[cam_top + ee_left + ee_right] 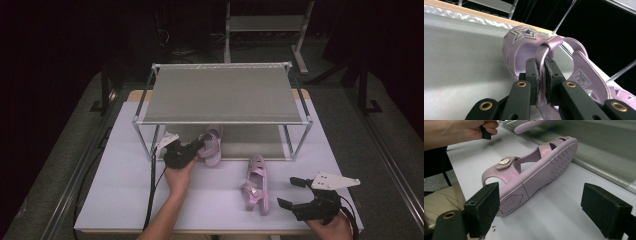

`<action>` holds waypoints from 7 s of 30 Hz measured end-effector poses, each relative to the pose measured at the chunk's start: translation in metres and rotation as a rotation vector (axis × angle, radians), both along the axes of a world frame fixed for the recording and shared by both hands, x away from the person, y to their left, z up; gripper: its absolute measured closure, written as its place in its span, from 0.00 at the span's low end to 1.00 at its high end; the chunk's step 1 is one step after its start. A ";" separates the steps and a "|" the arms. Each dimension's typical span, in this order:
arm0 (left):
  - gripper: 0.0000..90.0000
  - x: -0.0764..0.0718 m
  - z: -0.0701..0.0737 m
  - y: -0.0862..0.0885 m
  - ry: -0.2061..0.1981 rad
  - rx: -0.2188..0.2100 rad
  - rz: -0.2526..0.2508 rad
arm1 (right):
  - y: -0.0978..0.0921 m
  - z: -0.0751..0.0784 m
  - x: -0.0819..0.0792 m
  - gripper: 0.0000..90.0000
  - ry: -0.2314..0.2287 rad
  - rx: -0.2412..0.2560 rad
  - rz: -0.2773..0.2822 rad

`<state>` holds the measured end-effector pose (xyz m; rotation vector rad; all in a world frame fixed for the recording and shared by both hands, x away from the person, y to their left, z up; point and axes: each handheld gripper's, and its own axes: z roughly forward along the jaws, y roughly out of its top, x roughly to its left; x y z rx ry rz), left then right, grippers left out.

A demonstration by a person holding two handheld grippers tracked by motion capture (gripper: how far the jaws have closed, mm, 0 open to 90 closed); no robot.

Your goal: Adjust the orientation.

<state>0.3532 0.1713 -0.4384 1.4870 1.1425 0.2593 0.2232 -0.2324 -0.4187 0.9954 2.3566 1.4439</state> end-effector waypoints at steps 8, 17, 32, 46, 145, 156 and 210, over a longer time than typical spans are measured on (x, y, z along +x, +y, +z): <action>0.92 0.013 0.000 -0.008 0.011 0.021 0.018 | -0.002 0.001 0.000 0.17 -0.001 0.002 -0.002; 0.92 0.029 0.000 -0.017 0.011 -0.013 0.069 | -0.004 0.000 0.002 0.17 0.000 0.003 0.000; 0.92 0.041 -0.003 -0.012 0.023 0.154 0.032 | -0.005 0.000 0.002 0.17 0.002 0.009 -0.001; 0.91 0.044 -0.009 -0.016 0.029 0.145 0.022 | -0.005 -0.001 0.000 0.17 0.004 0.009 -0.001; 0.41 -0.086 0.022 0.053 -0.041 0.019 -0.300 | 0.030 0.014 0.016 0.88 0.054 0.003 0.085; 0.41 -0.088 0.019 0.057 -0.053 -0.006 -0.282 | 0.047 0.012 0.020 0.96 0.054 -0.002 0.117; 0.41 -0.089 0.017 0.060 -0.054 -0.010 -0.267 | 0.000 0.007 0.004 0.51 0.096 0.013 -0.110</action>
